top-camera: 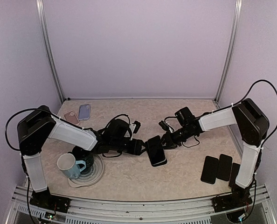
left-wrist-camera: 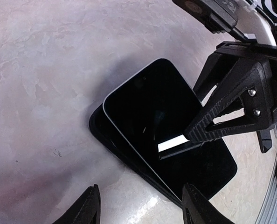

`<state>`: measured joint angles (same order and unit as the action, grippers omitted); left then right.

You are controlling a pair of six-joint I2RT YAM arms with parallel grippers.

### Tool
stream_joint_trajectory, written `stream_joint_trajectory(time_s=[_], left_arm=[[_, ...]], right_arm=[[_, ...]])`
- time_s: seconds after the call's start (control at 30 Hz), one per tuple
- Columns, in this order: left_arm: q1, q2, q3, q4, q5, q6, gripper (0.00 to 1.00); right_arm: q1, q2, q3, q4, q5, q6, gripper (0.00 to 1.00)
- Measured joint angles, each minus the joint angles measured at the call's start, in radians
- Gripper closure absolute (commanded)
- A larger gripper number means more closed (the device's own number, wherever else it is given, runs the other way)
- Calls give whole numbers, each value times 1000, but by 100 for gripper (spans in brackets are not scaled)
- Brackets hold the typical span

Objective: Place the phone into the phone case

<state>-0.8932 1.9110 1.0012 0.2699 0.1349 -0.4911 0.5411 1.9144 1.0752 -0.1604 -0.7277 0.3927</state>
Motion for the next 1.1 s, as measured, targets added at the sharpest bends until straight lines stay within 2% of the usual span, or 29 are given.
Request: stream_joint_trajectory(time_s=[0.07,0.23,0.3,0.43,0.77,1.1], left_arm=[[3,18,16,-5,0,-3,57],[16,78,61,-30,16,-16,68],[20,104,81,-46,19,-19,75],[24,131,101,-59,24,-29,81],[34,159,135,-63,55,-32,82],[36,159,135,-61,60,-32,82]], right_arm=[[0,8,13,-29,27,-18,73],[2,14,40,-89,74,-56,70],[9,15,57,-112,102,-72,70],[33,15,77,-142,152,-104,74],[84,19,138,-223,278,-118,74],[127,18,197,-317,420,-132,53]])
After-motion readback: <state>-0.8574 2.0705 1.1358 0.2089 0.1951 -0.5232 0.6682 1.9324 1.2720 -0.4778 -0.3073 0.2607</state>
